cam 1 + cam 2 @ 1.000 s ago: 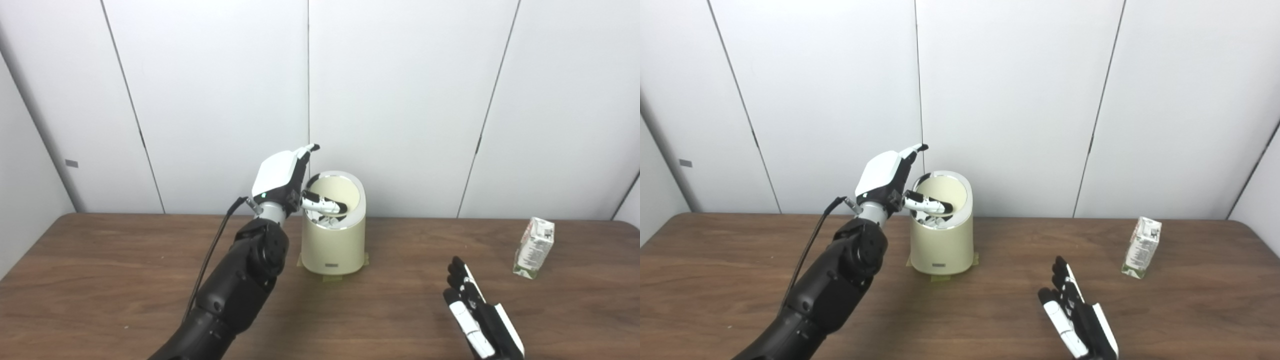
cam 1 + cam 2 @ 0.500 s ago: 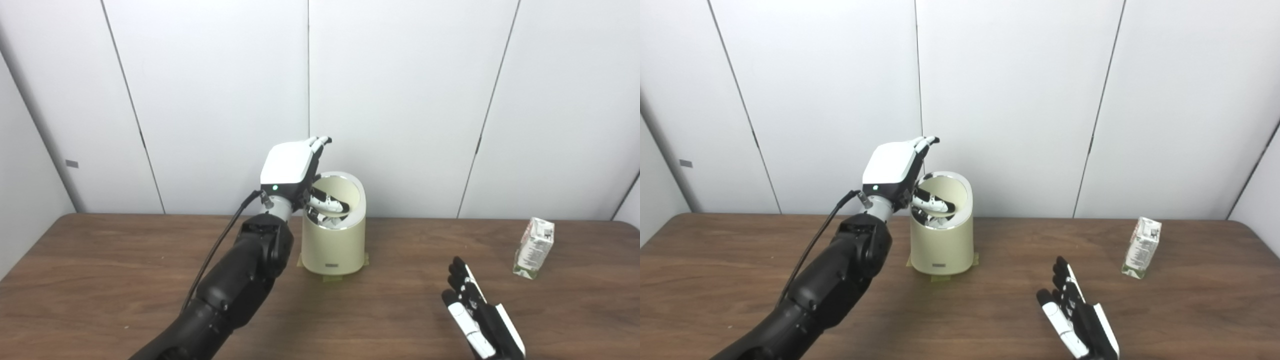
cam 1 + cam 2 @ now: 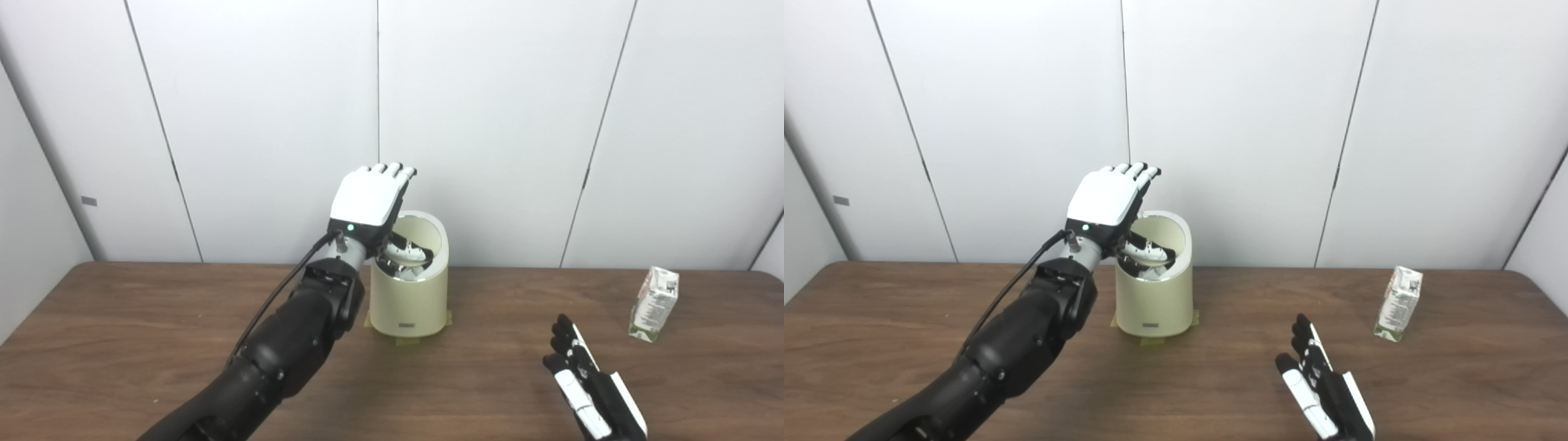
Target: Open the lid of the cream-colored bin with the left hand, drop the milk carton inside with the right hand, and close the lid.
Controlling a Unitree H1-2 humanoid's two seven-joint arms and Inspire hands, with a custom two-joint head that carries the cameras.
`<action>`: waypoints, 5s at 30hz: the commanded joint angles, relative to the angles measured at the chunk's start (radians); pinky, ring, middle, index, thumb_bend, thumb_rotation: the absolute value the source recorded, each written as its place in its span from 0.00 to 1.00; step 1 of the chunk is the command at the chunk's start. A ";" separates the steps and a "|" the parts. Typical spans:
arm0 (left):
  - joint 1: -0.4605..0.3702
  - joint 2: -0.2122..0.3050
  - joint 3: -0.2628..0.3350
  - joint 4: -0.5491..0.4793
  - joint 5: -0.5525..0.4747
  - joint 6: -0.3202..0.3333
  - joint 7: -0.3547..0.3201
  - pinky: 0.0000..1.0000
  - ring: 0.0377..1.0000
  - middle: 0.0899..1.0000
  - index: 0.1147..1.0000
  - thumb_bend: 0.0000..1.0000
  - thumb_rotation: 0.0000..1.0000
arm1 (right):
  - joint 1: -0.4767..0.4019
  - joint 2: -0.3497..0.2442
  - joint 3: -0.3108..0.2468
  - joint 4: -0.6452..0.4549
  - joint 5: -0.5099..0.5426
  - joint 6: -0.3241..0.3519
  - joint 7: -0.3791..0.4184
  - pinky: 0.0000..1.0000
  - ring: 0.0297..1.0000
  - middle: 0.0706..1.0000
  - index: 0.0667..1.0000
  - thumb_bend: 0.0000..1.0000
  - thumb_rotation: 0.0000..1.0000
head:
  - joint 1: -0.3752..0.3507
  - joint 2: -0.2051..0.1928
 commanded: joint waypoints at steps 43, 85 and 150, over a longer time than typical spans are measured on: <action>0.014 0.111 -0.035 0.151 0.069 0.015 -0.071 0.86 0.91 0.92 0.88 0.86 0.00 | -0.018 -0.034 -0.010 -0.033 0.064 -0.015 0.040 0.98 1.00 1.00 1.00 0.66 0.73 | 0.010 0.015; 0.016 -0.007 0.588 -0.198 -0.758 0.166 -0.330 0.92 0.91 0.92 0.89 0.78 0.00 | -0.018 -0.033 -0.014 -0.027 0.059 -0.005 0.026 0.97 1.00 1.00 1.00 0.69 0.75 | 0.018 0.022; 0.632 -0.215 0.711 -0.542 -0.916 -0.214 0.001 0.92 0.93 0.96 0.98 0.38 0.99 | 0.030 -0.090 -0.205 -0.167 -0.121 0.029 -0.150 0.66 0.73 0.77 0.81 0.83 0.18 | -0.167 0.026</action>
